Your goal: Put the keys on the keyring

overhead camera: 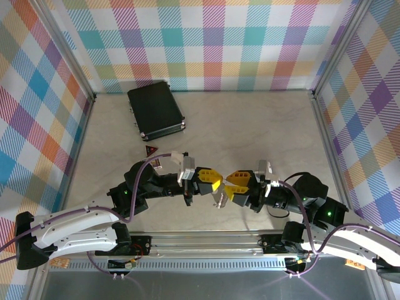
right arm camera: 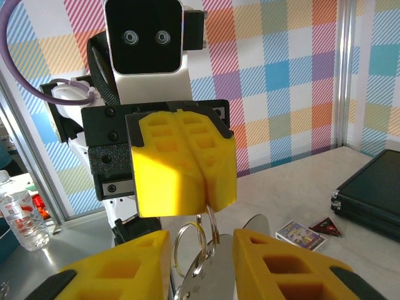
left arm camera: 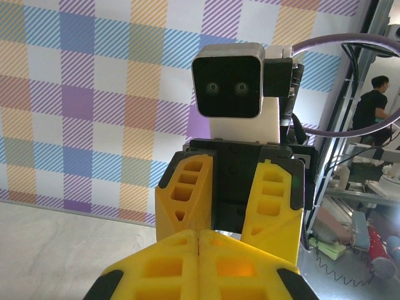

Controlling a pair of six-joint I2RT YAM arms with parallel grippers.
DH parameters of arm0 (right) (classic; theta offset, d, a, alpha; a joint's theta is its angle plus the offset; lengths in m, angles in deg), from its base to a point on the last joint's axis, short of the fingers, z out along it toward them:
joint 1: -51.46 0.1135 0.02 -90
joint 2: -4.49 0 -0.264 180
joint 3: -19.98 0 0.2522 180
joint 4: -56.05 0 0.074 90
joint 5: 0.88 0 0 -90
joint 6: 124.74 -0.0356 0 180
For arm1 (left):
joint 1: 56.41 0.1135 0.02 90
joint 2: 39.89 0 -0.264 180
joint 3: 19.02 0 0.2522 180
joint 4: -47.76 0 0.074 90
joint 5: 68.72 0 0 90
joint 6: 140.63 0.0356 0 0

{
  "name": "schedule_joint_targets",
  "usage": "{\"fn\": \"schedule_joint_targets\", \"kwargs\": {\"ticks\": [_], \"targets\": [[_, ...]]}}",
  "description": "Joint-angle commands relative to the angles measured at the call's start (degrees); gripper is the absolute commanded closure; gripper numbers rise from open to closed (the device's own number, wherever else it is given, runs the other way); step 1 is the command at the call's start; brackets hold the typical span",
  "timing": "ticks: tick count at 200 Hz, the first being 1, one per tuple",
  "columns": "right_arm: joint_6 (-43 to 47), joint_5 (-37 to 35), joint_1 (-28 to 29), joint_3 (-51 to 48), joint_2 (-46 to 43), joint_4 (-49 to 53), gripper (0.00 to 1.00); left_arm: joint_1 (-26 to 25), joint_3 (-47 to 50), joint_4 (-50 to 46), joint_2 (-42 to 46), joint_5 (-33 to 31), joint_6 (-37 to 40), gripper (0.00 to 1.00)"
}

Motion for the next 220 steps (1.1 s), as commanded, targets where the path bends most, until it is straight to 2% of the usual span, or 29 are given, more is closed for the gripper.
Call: {"fn": "schedule_joint_targets", "kwargs": {"ticks": [1,51,108,167,200,220], "targets": [[-1.38,1.86,0.32,2.66,-0.29,0.74,0.68,-0.39,0.39,2.18,1.44,1.87,-0.25,1.00],[-1.72,4.51,0.27,5.40,0.44,4.97,0.64,-0.45,0.01,1.64,1.44,3.42,-0.34,1.00],[-1.37,2.69,-0.32,5.51,0.52,6.05,0.49,-0.46,-0.09,1.33,1.65,3.88,-0.43,1.00],[-2.67,6.74,-4.23,6.12,1.93,4.77,0.34,-0.46,0.08,0.88,2.06,3.25,-0.34,1.00],[-3.45,10.85,-7.80,6.73,5.41,3.42,0.33,-0.41,0.84,-0.75,3.50,1.69,0.27,1.00],[-4.78,15.45,-11.13,6.51,6.17,1.37,0.38,-0.39,0.86,-2.63,4.38,1.15,1.27,1.00]]}}
